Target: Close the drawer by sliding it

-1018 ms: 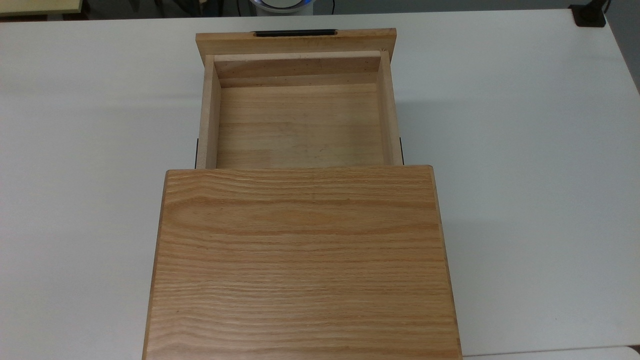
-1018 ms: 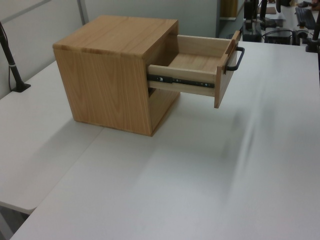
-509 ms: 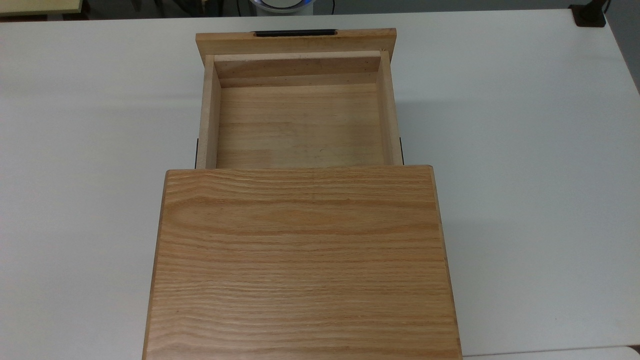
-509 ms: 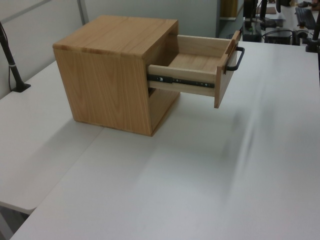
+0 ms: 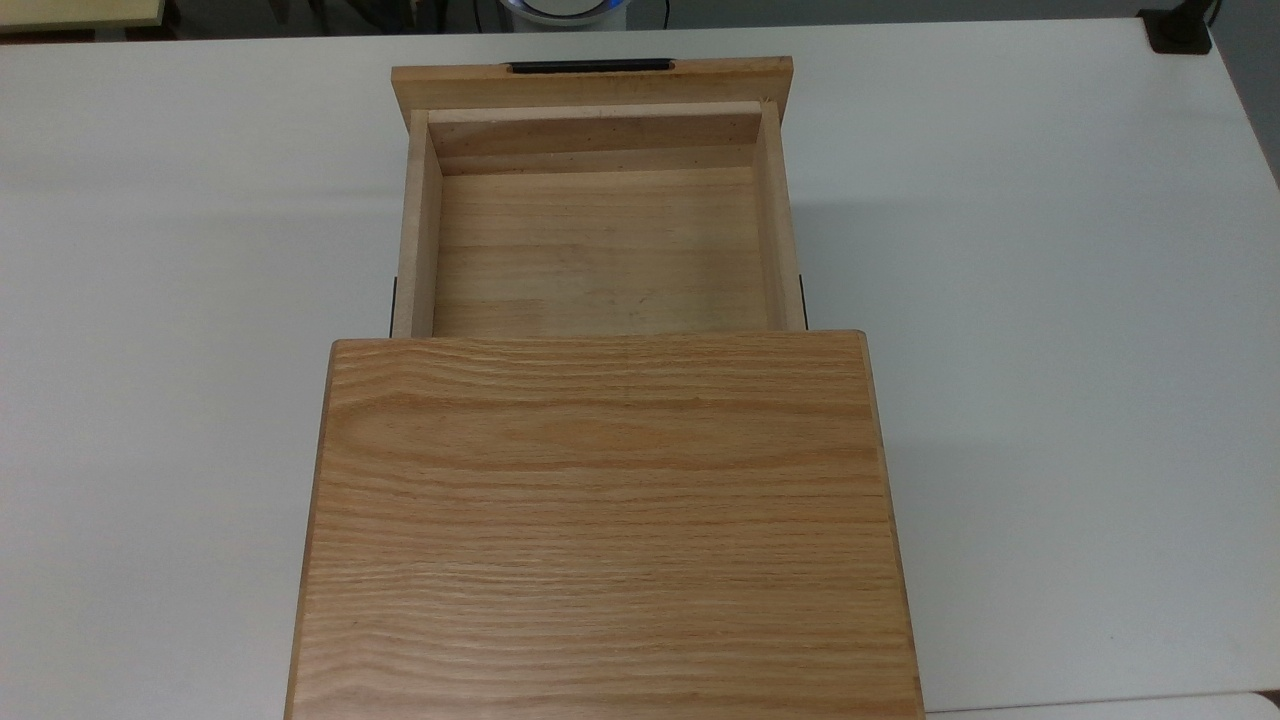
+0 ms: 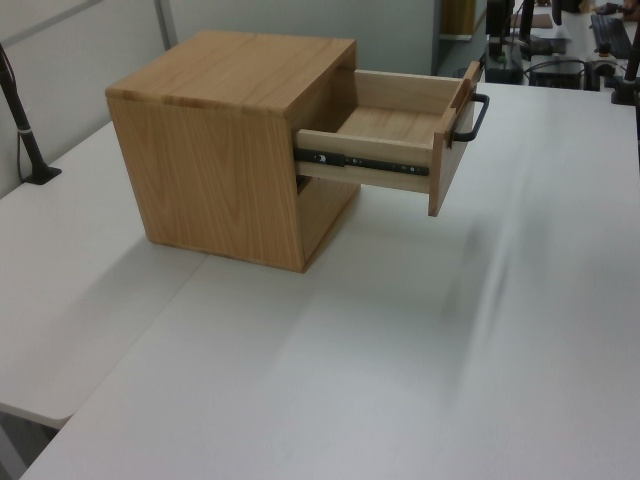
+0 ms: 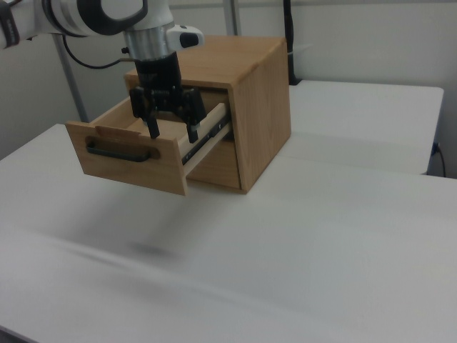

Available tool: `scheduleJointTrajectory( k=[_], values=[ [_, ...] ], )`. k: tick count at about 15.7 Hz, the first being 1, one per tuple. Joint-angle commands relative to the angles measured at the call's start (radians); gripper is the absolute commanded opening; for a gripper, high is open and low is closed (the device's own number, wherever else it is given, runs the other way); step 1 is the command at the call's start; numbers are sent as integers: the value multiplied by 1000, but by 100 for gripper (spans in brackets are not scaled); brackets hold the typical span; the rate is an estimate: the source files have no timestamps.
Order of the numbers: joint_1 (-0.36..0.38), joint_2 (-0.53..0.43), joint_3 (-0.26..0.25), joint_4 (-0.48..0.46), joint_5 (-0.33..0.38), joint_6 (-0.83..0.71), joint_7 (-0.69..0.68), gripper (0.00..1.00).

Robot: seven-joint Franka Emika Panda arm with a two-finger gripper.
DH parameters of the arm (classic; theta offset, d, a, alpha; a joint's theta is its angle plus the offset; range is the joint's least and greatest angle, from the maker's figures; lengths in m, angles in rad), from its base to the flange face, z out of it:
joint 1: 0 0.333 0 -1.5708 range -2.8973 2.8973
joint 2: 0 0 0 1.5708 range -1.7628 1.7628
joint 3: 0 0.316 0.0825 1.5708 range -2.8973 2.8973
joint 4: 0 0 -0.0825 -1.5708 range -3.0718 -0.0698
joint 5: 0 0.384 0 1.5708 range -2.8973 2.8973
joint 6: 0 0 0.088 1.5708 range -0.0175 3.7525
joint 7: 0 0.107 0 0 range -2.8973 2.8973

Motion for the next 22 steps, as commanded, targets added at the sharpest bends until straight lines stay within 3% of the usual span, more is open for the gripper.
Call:
scheduleJointTrajectory(
  k=[1, 3, 8, 10, 15, 22],
  values=[
    [32, -88, -2, -90, 22, -2, -23, 99],
    [69, -136, -2, -143, 26, -4, -26, 85],
    [149, -202, -2, -235, 46, -43, -29, 26],
    [183, -199, -2, -247, 65, -54, -23, 11],
    [270, -132, 16, -243, 89, -45, 86, 7],
    [313, -50, 29, -207, 89, 91, 187, 5]
  ],
)
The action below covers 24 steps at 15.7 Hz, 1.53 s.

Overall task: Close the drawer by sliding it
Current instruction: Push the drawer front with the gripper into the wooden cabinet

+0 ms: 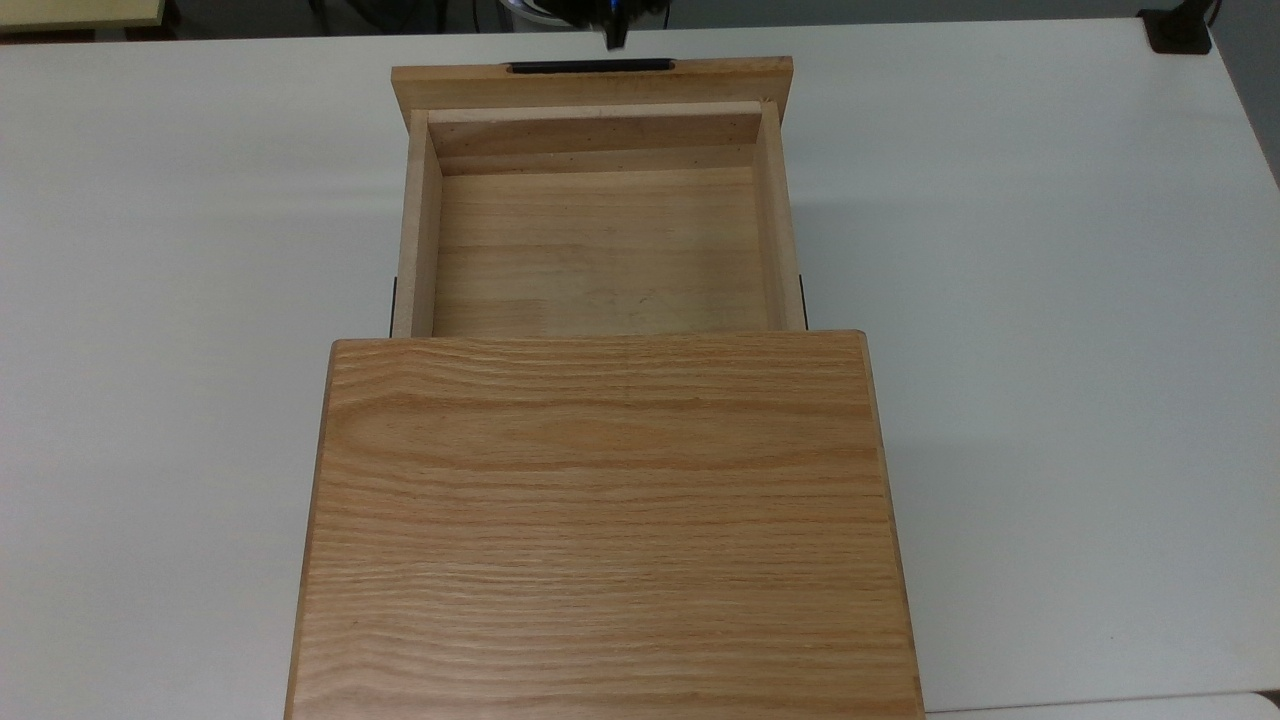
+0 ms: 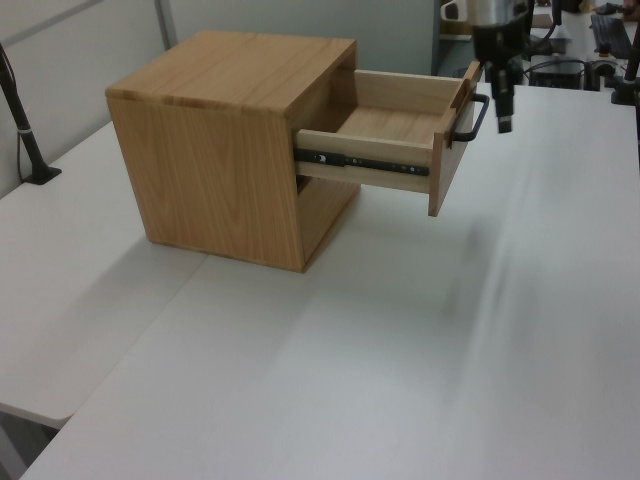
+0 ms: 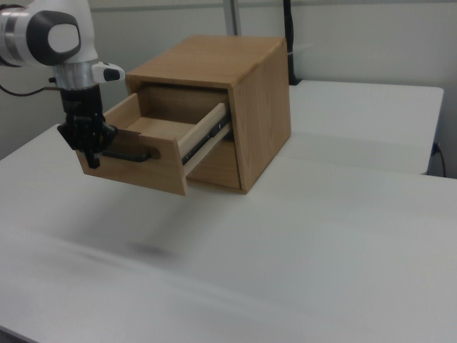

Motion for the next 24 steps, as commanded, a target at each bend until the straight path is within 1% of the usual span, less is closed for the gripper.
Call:
scheduleJointTrajectory(
  k=[1, 3, 5, 9, 13, 15, 18, 19, 22, 24],
  values=[
    [7, 43, -3, 42, 3, 73, 52, 5],
    [3, 67, -3, 71, -1, 122, 53, 5],
    [-1, 105, -3, 122, -1, 179, 59, 5],
    [-13, 207, -5, 240, -3, 234, 82, 5],
    [-17, 323, -7, 309, -20, 338, 93, 5],
    [-31, 386, -7, 361, -20, 395, 134, 5],
    [-62, 422, -8, 380, -18, 577, 200, 5],
    [-62, 437, -13, 387, -18, 625, 211, 5],
    [-63, 480, -20, 430, -18, 703, 216, 5],
    [-73, 485, -20, 427, -18, 728, 214, 5]
  ],
)
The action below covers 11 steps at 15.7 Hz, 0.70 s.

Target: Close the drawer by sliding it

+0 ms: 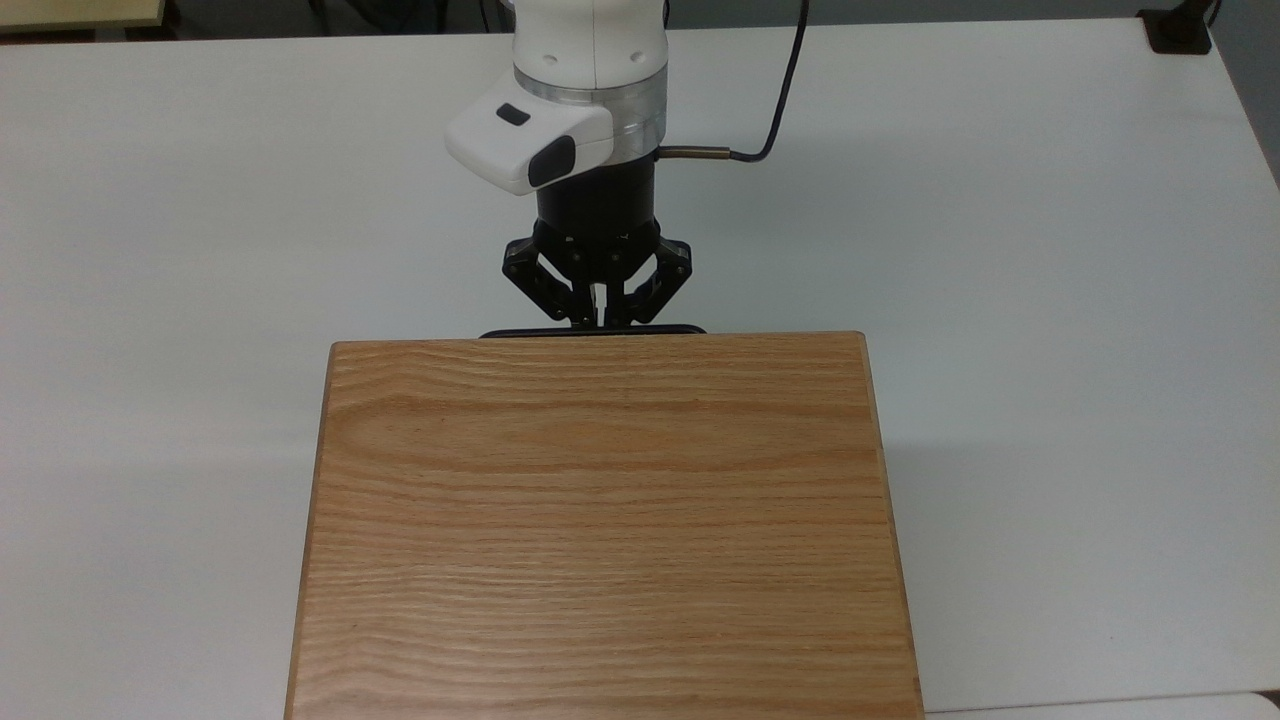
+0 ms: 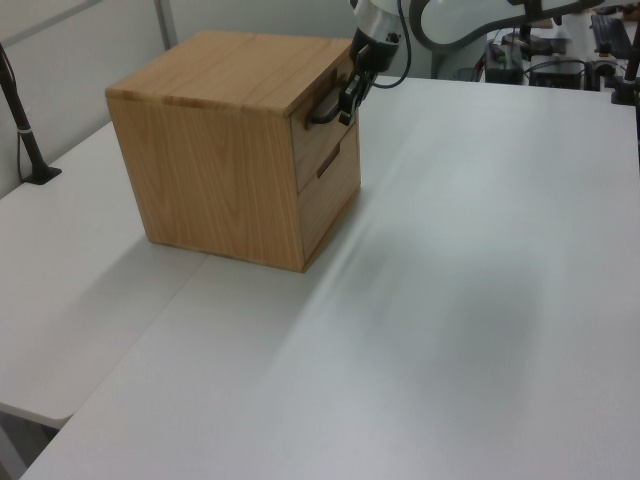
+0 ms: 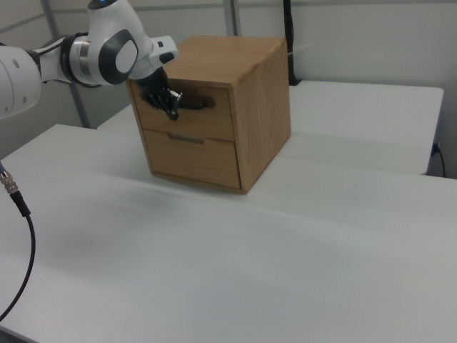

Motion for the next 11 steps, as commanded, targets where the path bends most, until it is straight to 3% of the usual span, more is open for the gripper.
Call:
scheduleJointTrajectory(
  k=[1, 2, 4, 6, 8, 9, 10, 11],
  values=[
    [-7, 44, -13, 63, -13, 81, 26, 6],
    [-8, 26, -13, 57, -11, 64, 23, 6],
    [-27, -64, -12, 2, -11, -110, -2, 8],
    [-54, -141, -12, -18, -5, -300, -78, 18],
    [-83, -232, -12, -87, -4, -396, -117, 28],
    [-93, -278, -12, -135, -4, -417, -121, 39],
    [-97, -321, -15, -181, -5, -442, -117, 78],
    [-99, -354, -19, -219, -7, -468, -112, 100]
  ],
)
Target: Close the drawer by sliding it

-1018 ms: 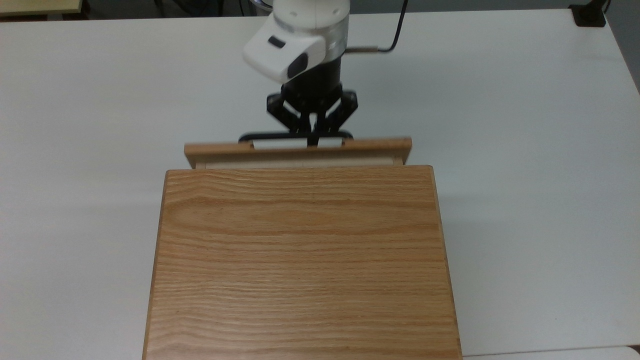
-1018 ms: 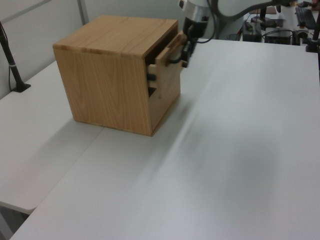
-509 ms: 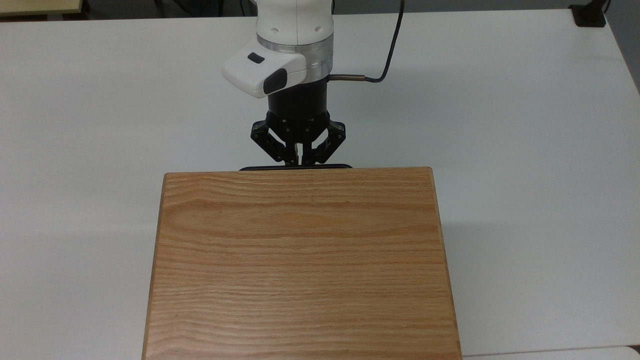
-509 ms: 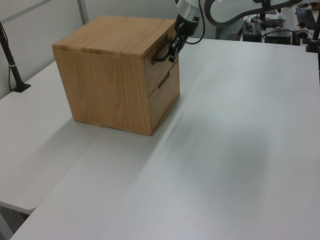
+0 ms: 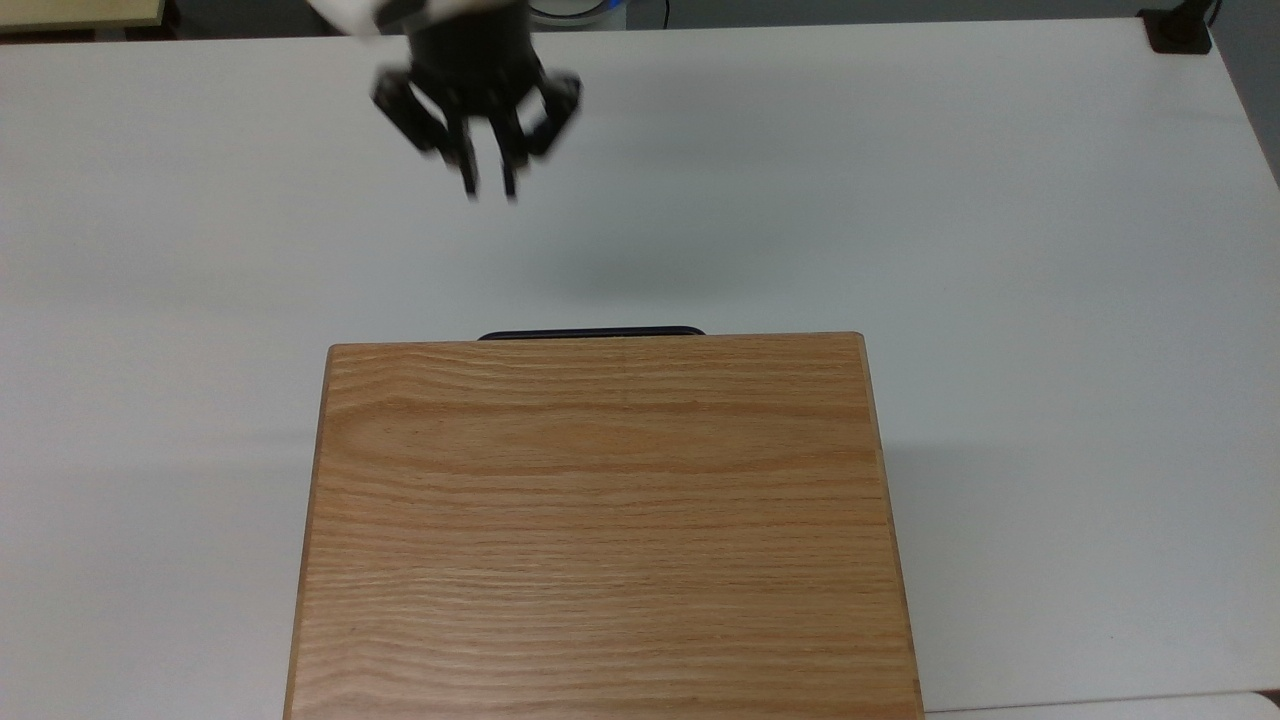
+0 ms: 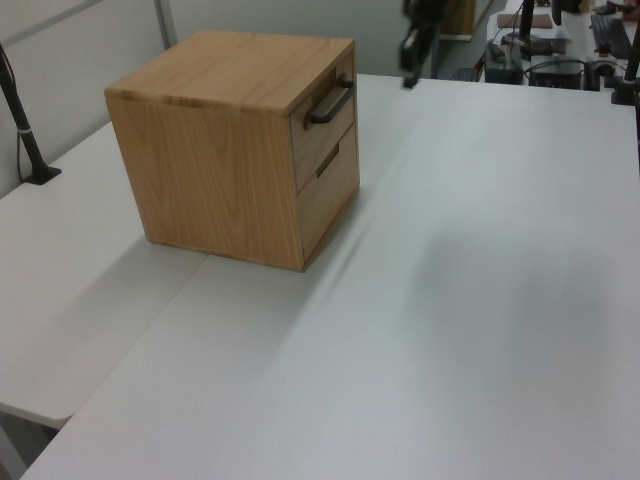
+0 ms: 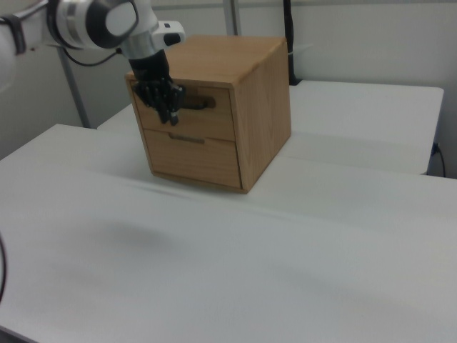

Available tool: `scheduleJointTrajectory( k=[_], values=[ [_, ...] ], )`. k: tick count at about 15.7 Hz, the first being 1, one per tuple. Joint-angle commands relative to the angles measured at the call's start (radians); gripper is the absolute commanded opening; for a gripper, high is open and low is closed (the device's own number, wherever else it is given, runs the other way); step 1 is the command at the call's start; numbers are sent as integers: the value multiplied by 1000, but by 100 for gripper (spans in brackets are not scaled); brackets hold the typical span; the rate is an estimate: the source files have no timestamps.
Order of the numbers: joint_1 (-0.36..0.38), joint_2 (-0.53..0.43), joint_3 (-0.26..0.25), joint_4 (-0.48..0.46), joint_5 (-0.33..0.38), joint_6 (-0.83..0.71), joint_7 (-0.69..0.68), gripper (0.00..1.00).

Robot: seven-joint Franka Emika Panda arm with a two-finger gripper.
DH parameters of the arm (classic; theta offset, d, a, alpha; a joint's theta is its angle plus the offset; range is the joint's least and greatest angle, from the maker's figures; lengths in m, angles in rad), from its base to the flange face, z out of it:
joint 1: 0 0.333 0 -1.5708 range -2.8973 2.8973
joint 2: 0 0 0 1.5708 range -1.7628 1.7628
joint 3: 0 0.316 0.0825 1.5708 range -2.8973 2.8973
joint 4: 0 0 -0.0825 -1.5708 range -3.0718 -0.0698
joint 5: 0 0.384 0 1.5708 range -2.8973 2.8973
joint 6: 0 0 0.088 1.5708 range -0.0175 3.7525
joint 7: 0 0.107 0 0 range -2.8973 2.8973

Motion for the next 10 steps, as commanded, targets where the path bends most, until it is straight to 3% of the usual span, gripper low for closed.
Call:
scheduleJointTrajectory(
  k=[1, 10],
  values=[
    [-3, -189, -9, -215, -6, -71, -15, 100],
    [-24, -217, -18, -209, -6, -159, 12, 100]
  ],
)
